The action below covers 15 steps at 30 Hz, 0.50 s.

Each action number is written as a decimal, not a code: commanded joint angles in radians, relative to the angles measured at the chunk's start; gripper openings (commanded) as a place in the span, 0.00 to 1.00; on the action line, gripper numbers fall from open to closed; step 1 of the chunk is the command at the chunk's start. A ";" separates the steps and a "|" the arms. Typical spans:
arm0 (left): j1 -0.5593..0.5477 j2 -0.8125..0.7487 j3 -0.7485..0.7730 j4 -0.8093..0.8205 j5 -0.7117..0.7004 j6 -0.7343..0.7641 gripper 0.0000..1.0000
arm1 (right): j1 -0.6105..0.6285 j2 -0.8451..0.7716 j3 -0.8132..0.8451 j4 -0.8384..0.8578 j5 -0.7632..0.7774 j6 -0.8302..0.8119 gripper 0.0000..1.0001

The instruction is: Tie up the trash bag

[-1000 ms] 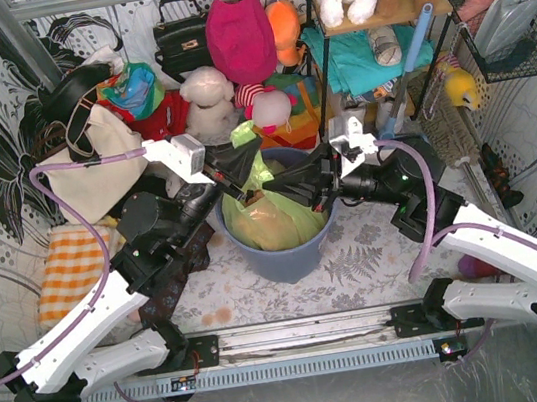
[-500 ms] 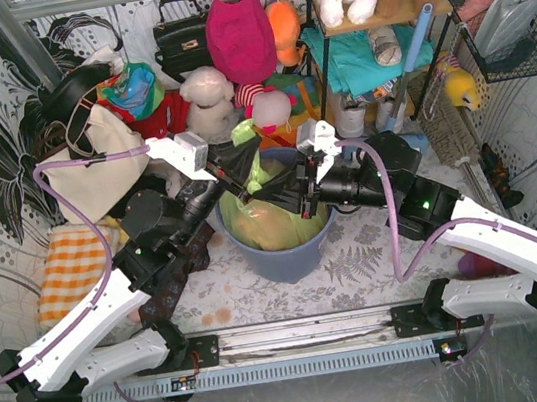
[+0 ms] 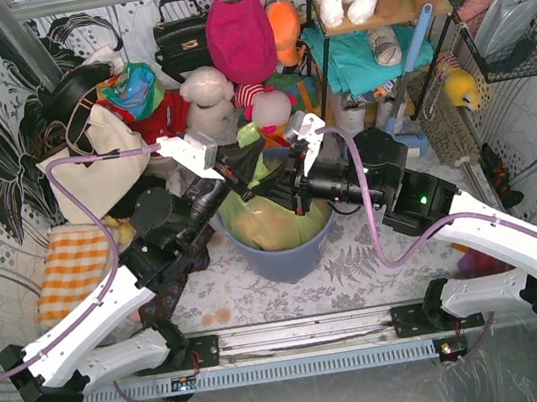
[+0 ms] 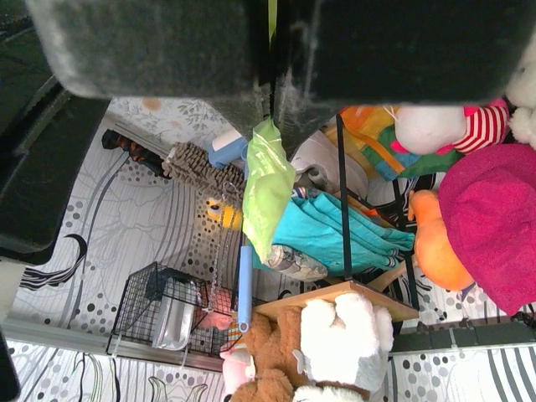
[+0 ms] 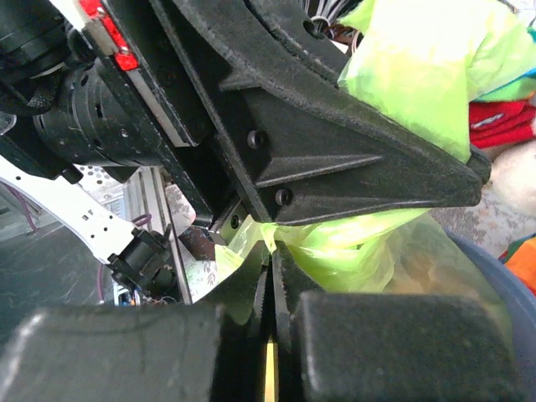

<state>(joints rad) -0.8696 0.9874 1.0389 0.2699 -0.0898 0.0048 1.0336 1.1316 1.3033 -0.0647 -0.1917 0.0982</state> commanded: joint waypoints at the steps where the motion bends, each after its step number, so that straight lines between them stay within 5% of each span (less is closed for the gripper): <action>1: 0.004 0.004 -0.016 0.049 -0.013 0.003 0.00 | 0.014 0.014 0.049 -0.052 0.060 0.071 0.00; 15: 0.004 0.007 -0.012 0.073 -0.010 -0.006 0.00 | 0.078 0.072 0.153 -0.213 0.172 0.174 0.00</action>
<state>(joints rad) -0.8696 0.9958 1.0294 0.2779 -0.0906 0.0040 1.0946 1.1931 1.4128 -0.2375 -0.0753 0.2253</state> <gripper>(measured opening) 0.015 0.003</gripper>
